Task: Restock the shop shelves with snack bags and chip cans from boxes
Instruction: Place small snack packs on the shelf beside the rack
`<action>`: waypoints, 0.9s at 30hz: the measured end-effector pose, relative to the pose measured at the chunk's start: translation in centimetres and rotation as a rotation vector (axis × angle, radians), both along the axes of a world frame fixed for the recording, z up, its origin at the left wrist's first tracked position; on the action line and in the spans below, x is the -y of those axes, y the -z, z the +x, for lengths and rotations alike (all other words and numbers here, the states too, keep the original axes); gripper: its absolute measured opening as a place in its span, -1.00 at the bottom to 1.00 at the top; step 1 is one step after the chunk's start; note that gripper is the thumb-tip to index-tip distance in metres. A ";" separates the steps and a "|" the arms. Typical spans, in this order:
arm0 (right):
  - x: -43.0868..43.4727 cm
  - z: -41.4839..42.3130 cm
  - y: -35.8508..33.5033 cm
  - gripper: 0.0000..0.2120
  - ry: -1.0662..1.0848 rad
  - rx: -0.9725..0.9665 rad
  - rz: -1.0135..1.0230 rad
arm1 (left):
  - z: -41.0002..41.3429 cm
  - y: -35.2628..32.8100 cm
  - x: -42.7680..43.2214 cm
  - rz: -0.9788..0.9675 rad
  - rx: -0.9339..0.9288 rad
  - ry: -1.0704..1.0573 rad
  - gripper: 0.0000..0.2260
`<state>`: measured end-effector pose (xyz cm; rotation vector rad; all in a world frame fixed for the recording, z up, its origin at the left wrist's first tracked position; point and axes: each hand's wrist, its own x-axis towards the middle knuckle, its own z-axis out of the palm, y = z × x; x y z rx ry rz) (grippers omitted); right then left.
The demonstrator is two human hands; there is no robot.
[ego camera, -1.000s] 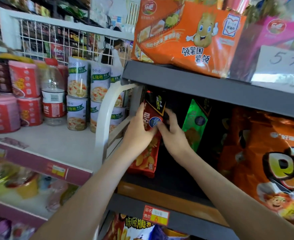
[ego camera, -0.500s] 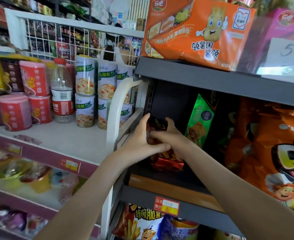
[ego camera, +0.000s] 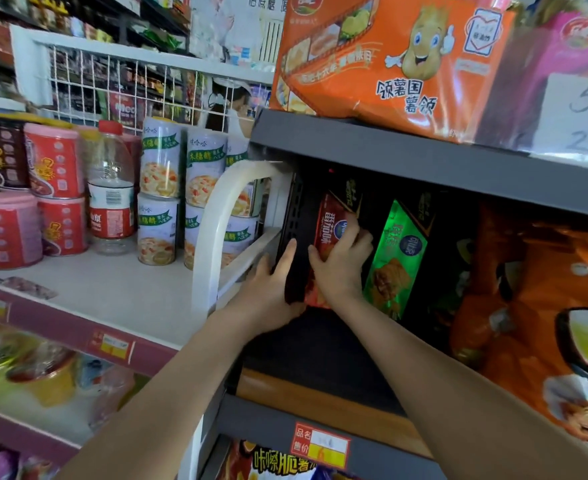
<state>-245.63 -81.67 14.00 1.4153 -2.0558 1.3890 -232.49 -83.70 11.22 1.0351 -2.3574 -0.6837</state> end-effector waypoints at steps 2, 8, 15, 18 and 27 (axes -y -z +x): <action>0.0 0.0 -0.1 -0.21 0.038 -0.032 0.145 | -0.2 0.3 0.4 -0.055 0.016 -0.030 -0.08; -0.7 0.4 0.3 -0.05 -0.014 0.040 0.431 | -0.9 1.3 1.2 -0.114 0.062 -0.097 -0.11; 0.0 0.1 0.9 -0.07 0.085 0.132 0.295 | -0.6 1.6 1.3 -0.106 0.019 -0.045 -0.14; -0.2 0.1 0.8 -0.06 0.082 0.146 0.327 | -0.4 1.6 1.0 -0.096 0.019 -0.055 -0.16; -4.0 -2.3 -0.1 -0.18 0.303 -0.067 0.362 | -2.6 0.1 0.6 -0.153 0.031 -0.035 -0.23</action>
